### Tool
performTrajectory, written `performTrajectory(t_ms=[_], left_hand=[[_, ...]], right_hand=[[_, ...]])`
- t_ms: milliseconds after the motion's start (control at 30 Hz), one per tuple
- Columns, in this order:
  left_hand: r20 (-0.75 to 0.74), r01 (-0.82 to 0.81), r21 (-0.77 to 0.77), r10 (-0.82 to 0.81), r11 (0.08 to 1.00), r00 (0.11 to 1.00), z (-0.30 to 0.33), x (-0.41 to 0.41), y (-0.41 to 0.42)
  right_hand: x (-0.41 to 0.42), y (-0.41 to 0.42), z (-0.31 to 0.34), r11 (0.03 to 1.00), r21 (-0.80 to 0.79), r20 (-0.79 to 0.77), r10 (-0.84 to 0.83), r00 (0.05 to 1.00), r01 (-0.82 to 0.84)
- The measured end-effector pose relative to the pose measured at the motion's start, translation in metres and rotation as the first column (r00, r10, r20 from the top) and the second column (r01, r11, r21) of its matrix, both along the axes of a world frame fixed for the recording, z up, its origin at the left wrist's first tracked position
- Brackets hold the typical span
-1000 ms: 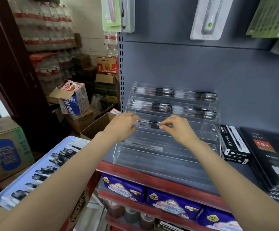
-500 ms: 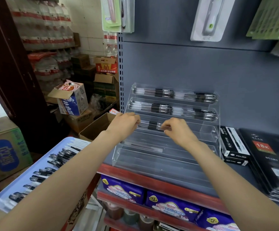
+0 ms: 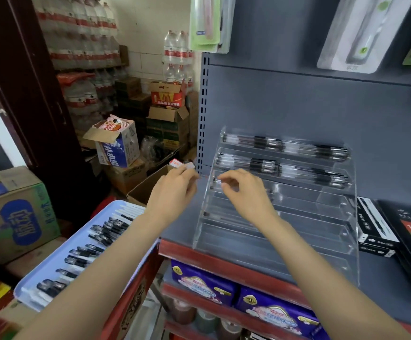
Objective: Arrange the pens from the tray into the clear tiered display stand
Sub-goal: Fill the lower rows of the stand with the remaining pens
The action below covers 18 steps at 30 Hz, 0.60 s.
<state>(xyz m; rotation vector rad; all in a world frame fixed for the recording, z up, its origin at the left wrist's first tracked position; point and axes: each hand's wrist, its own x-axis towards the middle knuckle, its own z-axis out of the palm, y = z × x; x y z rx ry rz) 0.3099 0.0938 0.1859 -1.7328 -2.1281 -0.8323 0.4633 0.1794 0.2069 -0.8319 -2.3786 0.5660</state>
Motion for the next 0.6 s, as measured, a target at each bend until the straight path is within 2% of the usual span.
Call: performTrajectory(t_ms=[133,333,467,600], left_hand=[[0.006,-0.085,-0.100,0.086,0.991,0.996,-0.020,-0.060,-0.042],[0.182,-0.145,-0.234,0.190,0.961,0.965,-0.067,-0.158,-0.105],[0.291,-0.127,-0.377,0.248,0.917,0.924,-0.115,-0.217,-0.136],[0.320,-0.061,-0.512,0.256,0.857,0.912,-0.165,-0.247,-0.152]], right_hand=[[-0.065,-0.044,-0.008,0.993,-0.076,-0.026,0.087,0.996,-0.089],[-0.162,-0.104,-0.061,0.973,-0.176,0.087,0.165,0.982,-0.147],[-0.224,-0.131,-0.120,0.954,-0.285,0.283,0.179,0.942,-0.095],[-0.255,-0.138,-0.172,0.937,-0.349,0.438,0.181,0.881,-0.019]])
